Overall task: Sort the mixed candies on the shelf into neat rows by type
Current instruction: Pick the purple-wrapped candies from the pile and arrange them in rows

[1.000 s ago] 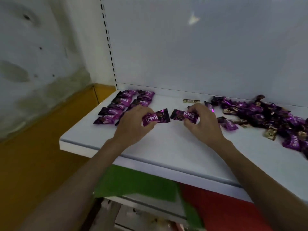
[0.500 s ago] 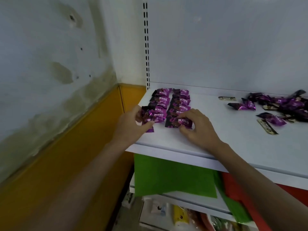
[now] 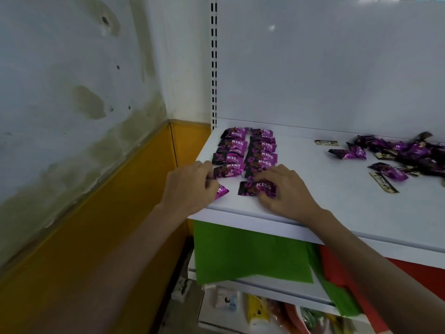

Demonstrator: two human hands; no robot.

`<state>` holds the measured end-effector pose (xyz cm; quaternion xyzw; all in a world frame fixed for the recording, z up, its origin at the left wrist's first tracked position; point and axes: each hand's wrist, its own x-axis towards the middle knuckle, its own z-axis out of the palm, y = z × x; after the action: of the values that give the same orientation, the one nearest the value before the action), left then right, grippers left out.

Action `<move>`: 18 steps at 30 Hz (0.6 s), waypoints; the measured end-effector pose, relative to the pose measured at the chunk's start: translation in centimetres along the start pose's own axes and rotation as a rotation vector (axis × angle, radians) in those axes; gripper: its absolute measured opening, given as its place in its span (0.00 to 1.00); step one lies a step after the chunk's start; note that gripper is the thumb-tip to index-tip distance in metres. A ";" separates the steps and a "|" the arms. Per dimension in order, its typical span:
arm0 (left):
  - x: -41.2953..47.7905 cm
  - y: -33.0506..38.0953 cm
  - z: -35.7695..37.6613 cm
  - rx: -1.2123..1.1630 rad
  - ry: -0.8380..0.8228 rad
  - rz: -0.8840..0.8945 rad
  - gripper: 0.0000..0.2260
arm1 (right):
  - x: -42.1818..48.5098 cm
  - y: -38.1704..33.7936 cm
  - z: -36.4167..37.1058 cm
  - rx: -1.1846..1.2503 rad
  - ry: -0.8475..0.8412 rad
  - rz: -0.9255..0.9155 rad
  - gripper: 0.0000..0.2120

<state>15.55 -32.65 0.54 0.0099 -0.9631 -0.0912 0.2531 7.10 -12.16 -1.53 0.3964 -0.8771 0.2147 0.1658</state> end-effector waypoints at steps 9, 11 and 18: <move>-0.3 -0.7 1.3 -0.202 -0.131 0.143 0.12 | -0.5 0.2 -0.2 -0.018 0.054 -0.027 0.16; -0.2 -0.4 1.6 -0.191 -0.116 0.159 0.12 | -0.6 0.2 -0.2 -0.015 0.055 -0.023 0.14; 0.4 -0.4 2.0 -0.148 -0.104 0.183 0.12 | -0.5 0.1 -0.2 -0.012 0.043 0.026 0.10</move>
<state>14.27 -32.74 -1.03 -0.1014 -0.9624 -0.1391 0.2102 7.33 -11.71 -1.65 0.3794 -0.8796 0.2200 0.1842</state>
